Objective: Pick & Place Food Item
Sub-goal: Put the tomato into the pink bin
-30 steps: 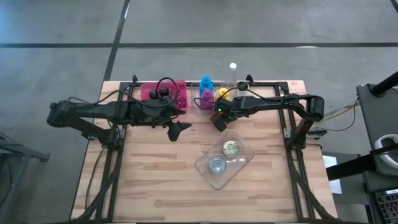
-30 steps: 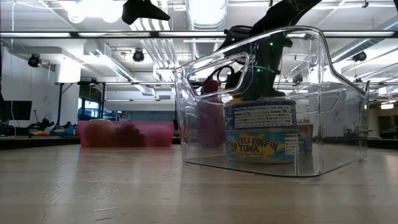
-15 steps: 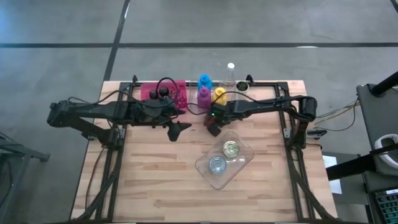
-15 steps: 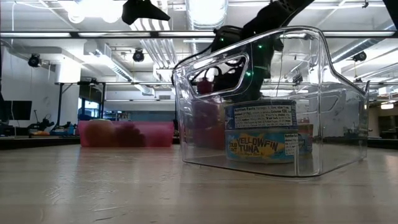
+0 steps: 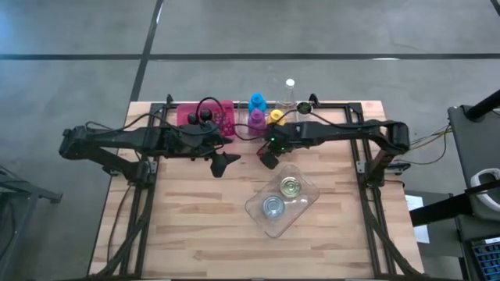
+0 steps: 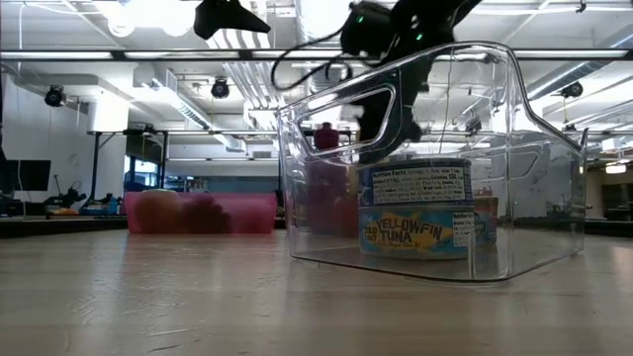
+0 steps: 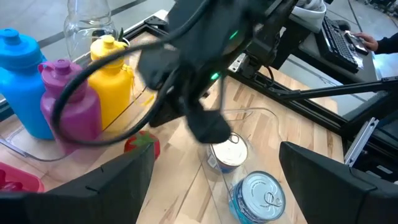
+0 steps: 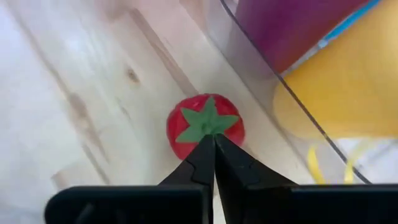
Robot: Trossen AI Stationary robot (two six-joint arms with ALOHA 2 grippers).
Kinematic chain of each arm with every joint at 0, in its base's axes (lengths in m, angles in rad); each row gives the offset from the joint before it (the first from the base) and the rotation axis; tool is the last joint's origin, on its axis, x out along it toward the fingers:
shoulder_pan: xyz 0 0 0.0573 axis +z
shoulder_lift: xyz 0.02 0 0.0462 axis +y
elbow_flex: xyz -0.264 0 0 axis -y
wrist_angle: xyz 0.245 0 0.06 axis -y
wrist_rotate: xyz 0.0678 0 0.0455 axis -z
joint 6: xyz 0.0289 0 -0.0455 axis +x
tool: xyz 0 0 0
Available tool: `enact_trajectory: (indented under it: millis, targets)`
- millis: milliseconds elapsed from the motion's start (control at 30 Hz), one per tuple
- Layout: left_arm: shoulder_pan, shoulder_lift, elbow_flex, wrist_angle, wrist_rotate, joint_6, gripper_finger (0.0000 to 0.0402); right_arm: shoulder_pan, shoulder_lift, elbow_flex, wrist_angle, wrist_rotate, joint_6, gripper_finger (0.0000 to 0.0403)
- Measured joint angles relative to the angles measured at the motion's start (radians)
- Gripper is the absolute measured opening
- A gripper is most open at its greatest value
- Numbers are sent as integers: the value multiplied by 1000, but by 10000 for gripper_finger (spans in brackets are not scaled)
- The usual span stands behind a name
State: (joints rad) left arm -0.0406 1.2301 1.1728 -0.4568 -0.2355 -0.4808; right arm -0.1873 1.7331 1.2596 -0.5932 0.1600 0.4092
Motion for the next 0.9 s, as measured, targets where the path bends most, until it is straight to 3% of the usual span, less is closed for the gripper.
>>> enact_trajectory:
  millis: [233, 367, 700, 900]
  targets:
    - [0, 24, 0, 3, 0, 18, 346, 48, -172, -47, -13, 21, 34, 8]
    - [1, 86, 0, 7, 0, 105, 345, 82, -270, -75, -16, 39, 57, 8]
    - [9, 356, 0, 127, 0, 216, 347, 156, -502, -137, -14, 53, 63, 8]
    - [39, 513, -1, 216, 0, 191, 349, 191, -595, -174, -8, 53, 63, 8]
